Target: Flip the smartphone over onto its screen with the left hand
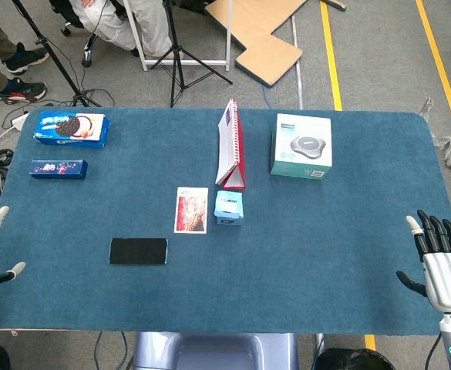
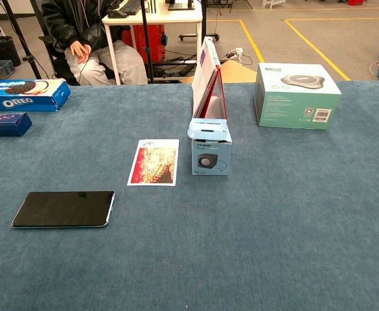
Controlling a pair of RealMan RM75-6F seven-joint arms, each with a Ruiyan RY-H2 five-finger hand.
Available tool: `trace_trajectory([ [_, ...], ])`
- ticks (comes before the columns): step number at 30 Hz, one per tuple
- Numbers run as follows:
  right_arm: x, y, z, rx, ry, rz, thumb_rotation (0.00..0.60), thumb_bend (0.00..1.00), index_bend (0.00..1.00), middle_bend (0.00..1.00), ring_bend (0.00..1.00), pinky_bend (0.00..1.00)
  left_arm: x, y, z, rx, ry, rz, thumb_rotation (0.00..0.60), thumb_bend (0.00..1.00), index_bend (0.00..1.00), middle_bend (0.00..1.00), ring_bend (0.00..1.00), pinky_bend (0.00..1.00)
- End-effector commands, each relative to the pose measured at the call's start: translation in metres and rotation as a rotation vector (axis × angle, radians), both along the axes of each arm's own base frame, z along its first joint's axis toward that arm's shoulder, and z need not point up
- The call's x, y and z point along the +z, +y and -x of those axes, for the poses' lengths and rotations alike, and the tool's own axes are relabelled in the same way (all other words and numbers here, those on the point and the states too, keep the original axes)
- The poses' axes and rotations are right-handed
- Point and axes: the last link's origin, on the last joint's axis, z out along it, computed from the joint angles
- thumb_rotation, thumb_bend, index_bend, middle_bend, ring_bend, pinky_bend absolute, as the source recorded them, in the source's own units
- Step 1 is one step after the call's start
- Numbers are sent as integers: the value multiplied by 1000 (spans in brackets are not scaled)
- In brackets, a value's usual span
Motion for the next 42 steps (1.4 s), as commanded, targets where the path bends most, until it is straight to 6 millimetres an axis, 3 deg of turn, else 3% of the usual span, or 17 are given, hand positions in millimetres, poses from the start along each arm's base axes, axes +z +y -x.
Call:
trace_trajectory([
  [1,0,0,0,-3,-1,0,600,0,19,0,0,0,-1,0,0,2,6,6,600,0,0,0,0,0],
  [11,1,3,0,-7,-5,4,600,0,22,0,0,0,-20,12,-8,-6,28,109,600,0,0,0,0,0],
  [20,0,0,-1,-5,-10,-6,600,0,22,0,0,0,-87,57,-70,-73,96,338,600,0,0,6,0,0],
  [28,-2,-3,5,-27,-7,-9,600,0,25,0,0,0,-151,73,-125,-111,187,458,600,0,81,108,0,0],
  [35,-4,-5,7,-40,-1,-13,600,0,25,0,0,0,-186,75,-150,-85,239,515,600,13,114,164,0,0],
  [42,-5,-7,9,-47,-1,-17,600,0,26,0,0,0,-206,77,-162,-71,269,527,600,64,122,170,0,0],
])
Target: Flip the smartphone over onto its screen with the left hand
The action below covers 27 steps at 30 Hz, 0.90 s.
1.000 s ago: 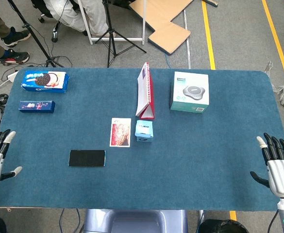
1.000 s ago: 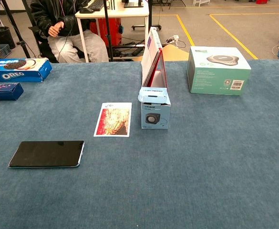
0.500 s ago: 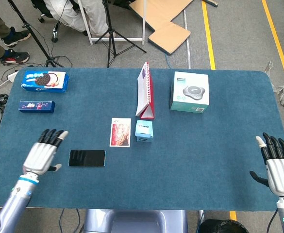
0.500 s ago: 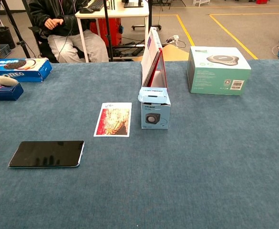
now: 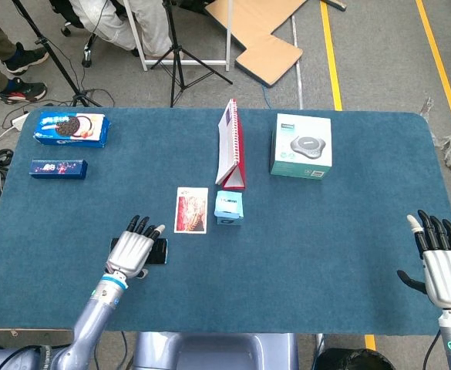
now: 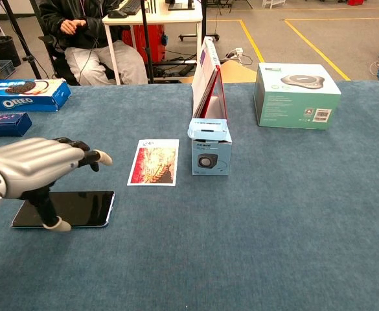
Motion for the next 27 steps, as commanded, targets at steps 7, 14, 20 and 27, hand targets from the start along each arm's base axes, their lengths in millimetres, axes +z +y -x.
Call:
trace_trajectory([
  [7,-1,-1,2,-8,3,-2,600,0,26,0,0,0,-20,6,-13,-10,57,-1,600,100,167,174,0,0],
  [14,0,-2,3,-14,0,-2,600,0,28,0,0,0,-25,10,-12,9,82,-17,600,167,168,190,0,0],
  [20,-1,-2,3,-16,1,-6,600,0,30,0,0,0,-29,13,-7,18,100,-27,600,173,169,196,0,0],
  [27,-2,-3,5,-21,3,-7,600,0,30,0,0,0,-35,13,-6,32,104,-34,600,173,169,197,0,0],
])
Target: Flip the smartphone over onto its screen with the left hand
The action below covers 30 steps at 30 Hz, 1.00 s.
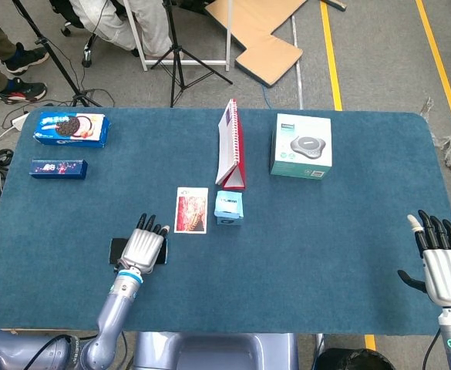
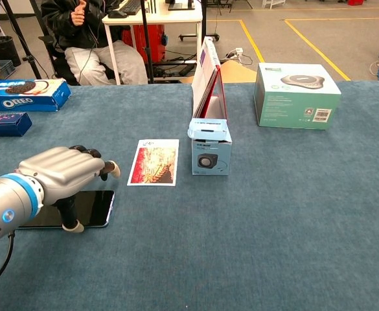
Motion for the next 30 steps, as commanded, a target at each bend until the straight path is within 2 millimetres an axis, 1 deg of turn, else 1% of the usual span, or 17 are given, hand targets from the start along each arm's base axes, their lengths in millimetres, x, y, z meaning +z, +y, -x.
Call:
trace_trajectory([
  [1,0,0,1,-2,0,0,600,0,30,0,0,0,-2,0,0,8,14,-8,600,173,169,198,0,0],
  [12,-1,-1,2,-8,-2,-4,600,0,31,0,0,0,-2,0,3,29,5,-10,600,174,174,207,0,0],
  [19,-1,-1,2,-13,-7,-6,600,0,32,0,0,0,-5,0,6,26,2,-14,600,201,223,299,0,0],
  [23,-1,-2,3,-14,-6,-10,600,0,36,0,0,0,-5,0,7,26,1,-18,600,237,287,348,0,0],
  [26,-1,-2,3,-16,-9,-11,600,0,39,0,0,0,-3,-1,6,22,-11,-19,600,253,323,371,0,0],
  [30,-1,-2,3,-16,-10,-12,600,0,40,0,0,0,1,-2,5,19,-32,-20,600,253,327,374,0,0],
])
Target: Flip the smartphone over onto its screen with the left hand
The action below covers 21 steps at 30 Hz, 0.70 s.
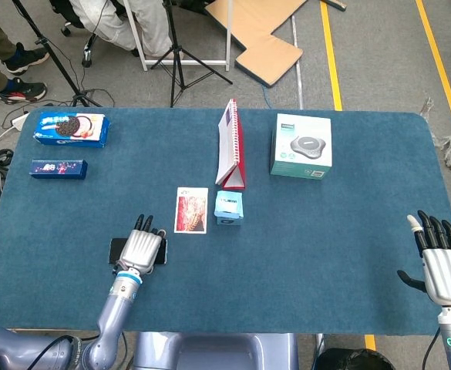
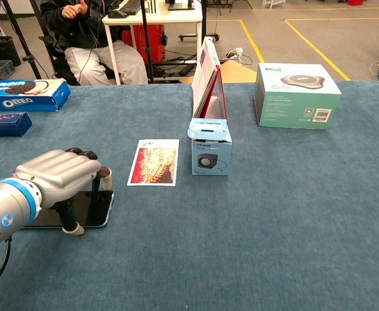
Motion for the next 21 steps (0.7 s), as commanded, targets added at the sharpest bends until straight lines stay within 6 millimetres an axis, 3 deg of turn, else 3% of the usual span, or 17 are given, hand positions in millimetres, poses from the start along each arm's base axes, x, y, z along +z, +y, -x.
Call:
trace_trajectory([
  [1,0,0,0,0,-1,-1,600,0,40,0,0,0,3,-1,-1,-2,-21,-1,600,253,327,374,0,0],
  [9,0,0,0,0,-2,-2,600,0,40,0,0,0,20,-1,-12,-44,-271,-30,600,253,327,362,0,0],
  [17,-1,0,-1,-1,-1,-4,600,0,41,0,0,0,47,-8,-22,-17,-757,-23,600,254,327,355,0,0],
  [21,-2,1,-2,0,0,-6,600,0,41,0,0,0,54,-10,-16,30,-1013,14,600,253,328,356,0,0],
])
